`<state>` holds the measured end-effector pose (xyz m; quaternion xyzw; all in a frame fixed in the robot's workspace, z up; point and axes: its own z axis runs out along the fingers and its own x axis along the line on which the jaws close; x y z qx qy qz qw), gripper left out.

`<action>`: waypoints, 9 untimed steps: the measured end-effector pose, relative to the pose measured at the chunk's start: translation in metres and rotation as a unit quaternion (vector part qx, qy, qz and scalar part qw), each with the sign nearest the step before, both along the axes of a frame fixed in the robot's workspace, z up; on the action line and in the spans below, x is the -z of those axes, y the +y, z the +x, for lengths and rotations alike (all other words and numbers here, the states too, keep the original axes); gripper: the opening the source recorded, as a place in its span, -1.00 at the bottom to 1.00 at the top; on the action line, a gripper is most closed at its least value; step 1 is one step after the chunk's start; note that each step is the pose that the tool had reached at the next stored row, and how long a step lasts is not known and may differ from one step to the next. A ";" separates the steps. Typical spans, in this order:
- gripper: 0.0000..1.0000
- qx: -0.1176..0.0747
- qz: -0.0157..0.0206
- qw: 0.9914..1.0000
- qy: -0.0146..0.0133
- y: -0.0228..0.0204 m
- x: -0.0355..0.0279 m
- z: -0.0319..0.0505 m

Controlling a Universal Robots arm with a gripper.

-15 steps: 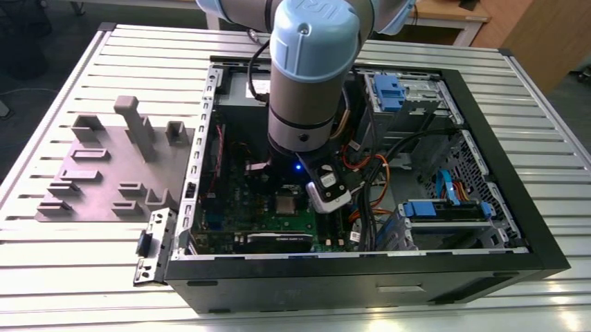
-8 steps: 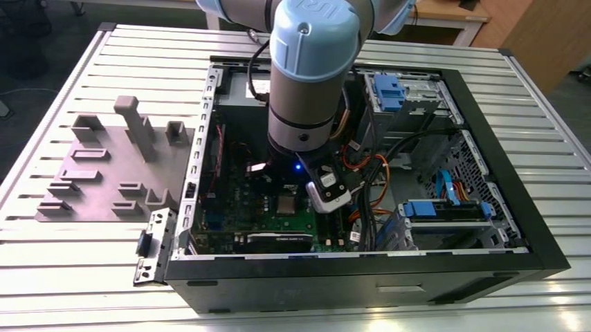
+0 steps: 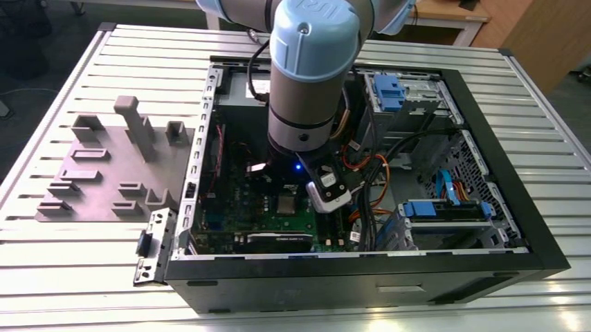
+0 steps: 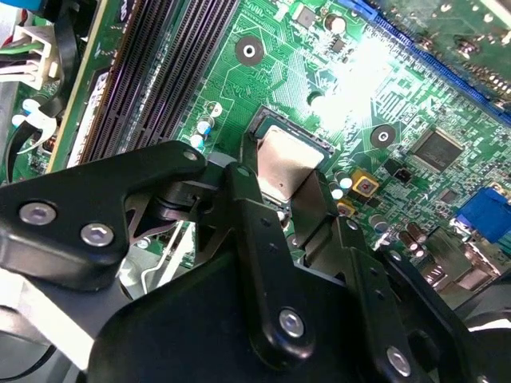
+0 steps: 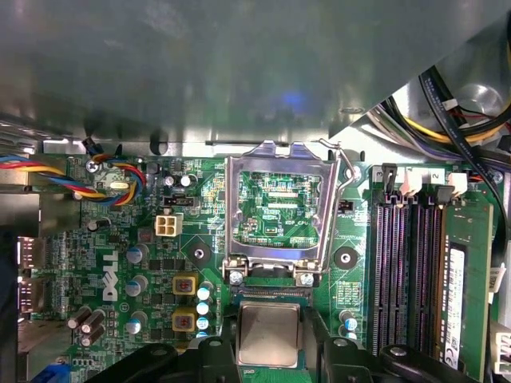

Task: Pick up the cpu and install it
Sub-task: 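Place the cpu into insertion slot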

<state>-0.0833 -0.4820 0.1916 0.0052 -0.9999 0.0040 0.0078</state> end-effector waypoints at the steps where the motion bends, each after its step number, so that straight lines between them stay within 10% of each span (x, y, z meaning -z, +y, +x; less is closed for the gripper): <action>1: -0.16 0.000 0.000 1.000 0.000 0.0000 0.0000 0.0000; 9: -0.01 0.000 0.000 1.000 0.000 0.0000 0.0000 0.0000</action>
